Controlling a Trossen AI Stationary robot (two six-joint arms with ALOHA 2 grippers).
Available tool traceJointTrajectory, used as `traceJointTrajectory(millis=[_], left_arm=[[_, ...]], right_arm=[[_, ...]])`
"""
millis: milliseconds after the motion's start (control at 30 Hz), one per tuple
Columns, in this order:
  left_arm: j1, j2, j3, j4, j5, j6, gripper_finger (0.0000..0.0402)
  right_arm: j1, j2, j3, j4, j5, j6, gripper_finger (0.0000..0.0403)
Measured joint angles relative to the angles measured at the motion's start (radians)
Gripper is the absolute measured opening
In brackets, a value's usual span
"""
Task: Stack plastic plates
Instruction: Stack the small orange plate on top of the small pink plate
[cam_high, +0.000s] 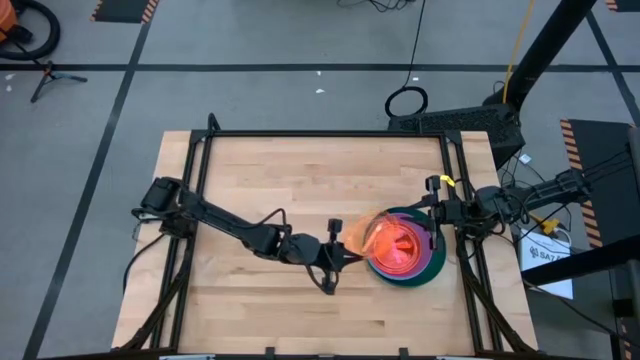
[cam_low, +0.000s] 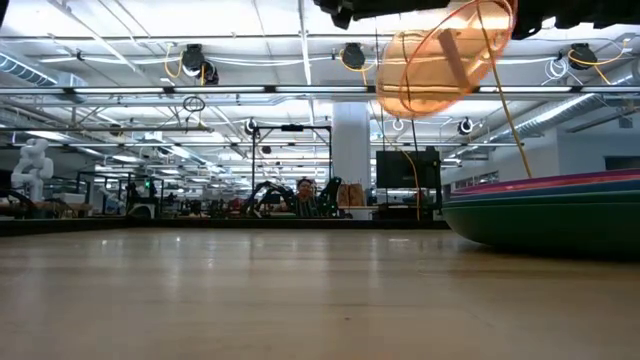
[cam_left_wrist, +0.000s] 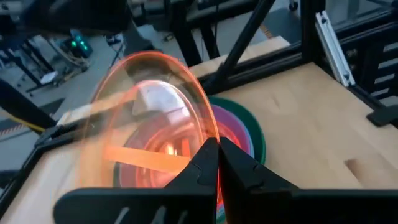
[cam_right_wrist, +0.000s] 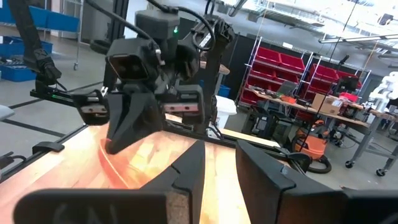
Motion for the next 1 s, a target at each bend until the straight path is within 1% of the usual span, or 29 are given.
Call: traceJointTrajectory(millis=[67, 133, 200, 267, 367, 733, 1000], left_arm=[[0.007, 0.019, 0.001, 0.035, 0.004, 0.004, 0.0003], [0.013, 0.026, -0.001, 0.026, 0.004, 0.000, 0.0003], [0.022, 0.047, 0.000, 0.063, 0.005, -0.009, 0.0003], [0.024, 0.057, 0.000, 0.065, 0.005, -0.016, 0.0003], [0.025, 0.073, 0.000, 0.079, 0.030, -0.022, 0.0003], [0.031, 0.077, 0.000, 0.102, 0.059, -0.033, 0.0003], [0.045, 0.139, 0.011, 0.161, 0.140, -0.058, 0.0003]], right_arm=[[0.000, 0.000, 0.000, 0.000, 0.000, 0.000, 0.0086], [0.000, 0.000, 0.000, -0.001, 0.000, 0.000, 0.0086], [0.000, 0.000, 0.000, 0.000, 0.000, 0.000, 0.0086], [0.000, 0.000, 0.000, -0.001, 0.000, 0.000, 0.0086], [0.000, 0.000, 0.000, -0.001, 0.000, -0.001, 0.0086], [0.000, 0.000, 0.000, -0.001, 0.000, -0.003, 0.0086], [0.000, 0.000, 0.000, -0.001, 0.000, -0.003, 0.0086]])
